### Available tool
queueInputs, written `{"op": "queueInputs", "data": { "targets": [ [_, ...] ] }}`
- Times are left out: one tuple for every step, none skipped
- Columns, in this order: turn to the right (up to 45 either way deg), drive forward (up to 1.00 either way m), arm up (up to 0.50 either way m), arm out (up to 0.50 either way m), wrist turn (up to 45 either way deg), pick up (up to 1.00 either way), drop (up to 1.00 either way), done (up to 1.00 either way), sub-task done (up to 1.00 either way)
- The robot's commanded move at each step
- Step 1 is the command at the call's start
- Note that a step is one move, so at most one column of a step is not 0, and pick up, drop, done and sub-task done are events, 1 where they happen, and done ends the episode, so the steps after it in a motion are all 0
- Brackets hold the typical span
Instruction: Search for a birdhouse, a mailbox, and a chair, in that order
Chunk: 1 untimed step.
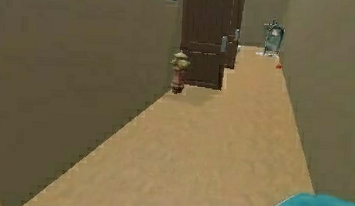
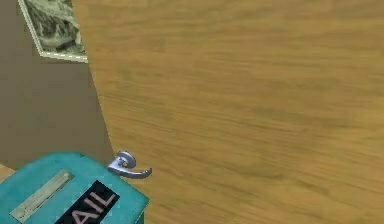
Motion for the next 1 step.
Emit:
{"op": "queueInputs", "data": {
  "targets": [
    [-3.0,0.00,0.00,0.00,0.0,0.00,0.00,0.00,0.00]
  ]
}}
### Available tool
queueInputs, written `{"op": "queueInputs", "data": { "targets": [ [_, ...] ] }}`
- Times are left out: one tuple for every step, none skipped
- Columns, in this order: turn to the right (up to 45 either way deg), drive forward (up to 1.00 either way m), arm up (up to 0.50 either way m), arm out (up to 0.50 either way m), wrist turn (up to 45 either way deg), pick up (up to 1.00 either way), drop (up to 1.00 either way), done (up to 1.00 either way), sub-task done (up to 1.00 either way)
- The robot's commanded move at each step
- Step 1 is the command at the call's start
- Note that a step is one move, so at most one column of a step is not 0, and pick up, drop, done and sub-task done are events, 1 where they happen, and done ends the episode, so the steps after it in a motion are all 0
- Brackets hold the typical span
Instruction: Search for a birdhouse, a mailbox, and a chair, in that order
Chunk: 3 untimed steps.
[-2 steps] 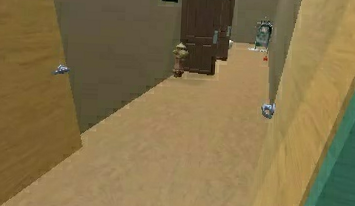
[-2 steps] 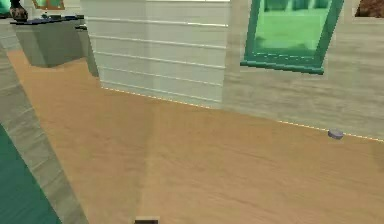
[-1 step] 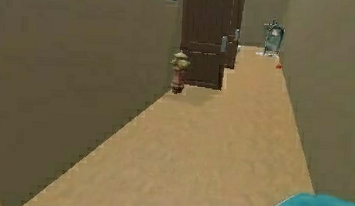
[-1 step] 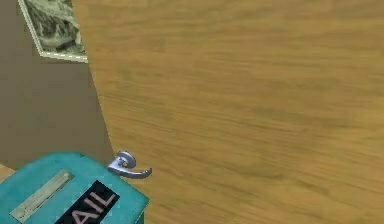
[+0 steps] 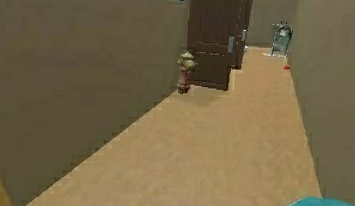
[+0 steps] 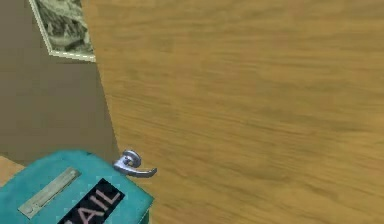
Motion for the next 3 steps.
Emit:
{"op": "queueInputs", "data": {
  "targets": [
    [-45.0,0.00,0.00,0.00,0.0,0.00,0.00,0.00,0.00],
    [-33.0,0.00,0.00,0.00,0.0,0.00,0.00,0.00,0.00],
    [0.0,0.20,0.00,0.00,0.0,0.00,0.00,0.00,0.00]
  ]
}}
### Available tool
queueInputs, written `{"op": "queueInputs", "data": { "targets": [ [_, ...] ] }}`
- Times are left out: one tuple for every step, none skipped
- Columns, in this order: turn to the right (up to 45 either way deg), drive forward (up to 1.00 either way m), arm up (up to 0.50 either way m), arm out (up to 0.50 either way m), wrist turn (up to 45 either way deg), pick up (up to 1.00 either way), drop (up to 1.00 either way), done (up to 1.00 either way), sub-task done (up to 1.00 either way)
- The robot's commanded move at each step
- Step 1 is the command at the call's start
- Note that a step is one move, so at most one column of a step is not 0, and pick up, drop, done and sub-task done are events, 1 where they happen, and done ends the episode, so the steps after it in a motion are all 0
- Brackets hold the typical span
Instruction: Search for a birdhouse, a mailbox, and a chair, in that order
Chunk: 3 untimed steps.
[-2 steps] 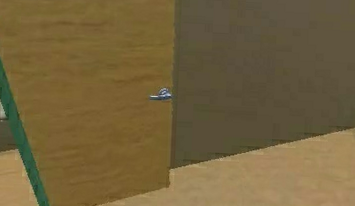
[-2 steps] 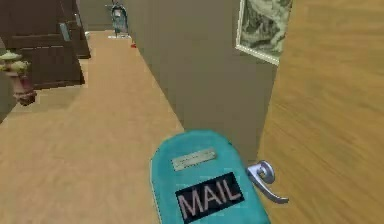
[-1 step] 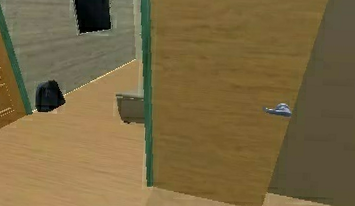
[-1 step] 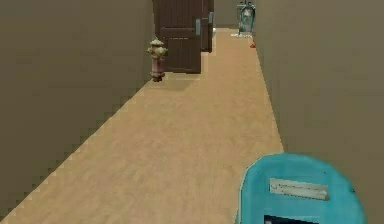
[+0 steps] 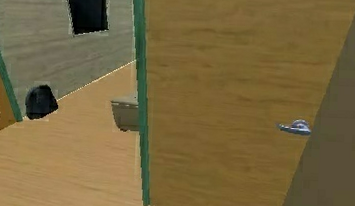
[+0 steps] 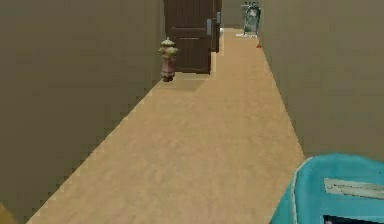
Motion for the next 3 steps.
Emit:
{"op": "queueInputs", "data": {
  "targets": [
    [45.0,0.00,0.00,0.00,0.0,0.00,0.00,0.00,0.00],
    [42.0,0.00,0.00,0.00,0.0,0.00,0.00,0.00,0.00],
    [3.0,0.00,0.00,0.00,0.0,0.00,0.00,0.00,0.00]
  ]
}}
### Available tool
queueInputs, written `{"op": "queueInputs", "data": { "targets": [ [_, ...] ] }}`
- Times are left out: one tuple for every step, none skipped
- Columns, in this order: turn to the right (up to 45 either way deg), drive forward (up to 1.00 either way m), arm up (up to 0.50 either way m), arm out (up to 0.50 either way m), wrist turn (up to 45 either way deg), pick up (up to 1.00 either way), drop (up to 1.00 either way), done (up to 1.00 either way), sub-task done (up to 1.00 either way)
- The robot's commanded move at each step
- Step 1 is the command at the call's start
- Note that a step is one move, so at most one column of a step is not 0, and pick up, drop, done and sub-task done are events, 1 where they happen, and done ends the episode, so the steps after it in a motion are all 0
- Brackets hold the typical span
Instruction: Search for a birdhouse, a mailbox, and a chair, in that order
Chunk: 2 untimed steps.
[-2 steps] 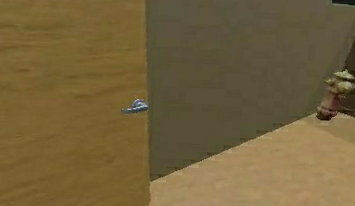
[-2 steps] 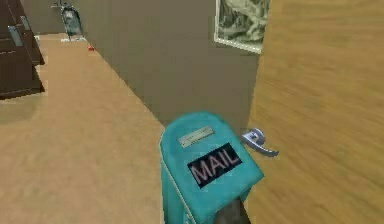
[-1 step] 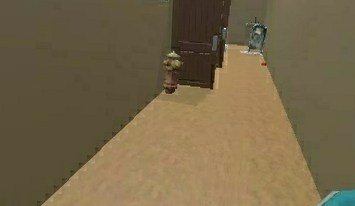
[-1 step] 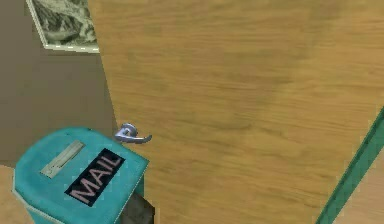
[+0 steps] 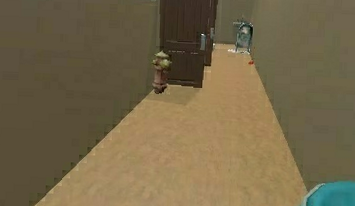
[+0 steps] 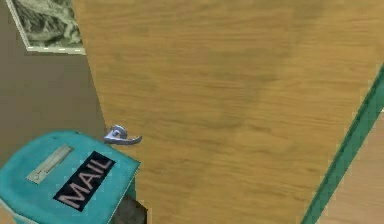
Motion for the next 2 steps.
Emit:
{"op": "queueInputs", "data": {
  "targets": [
    [0.0,0.15,0.00,0.00,0.0,0.00,0.00,0.00,0.00],
    [12.0,0.00,0.00,0.00,0.0,0.00,0.00,0.00,0.00]
  ]
}}
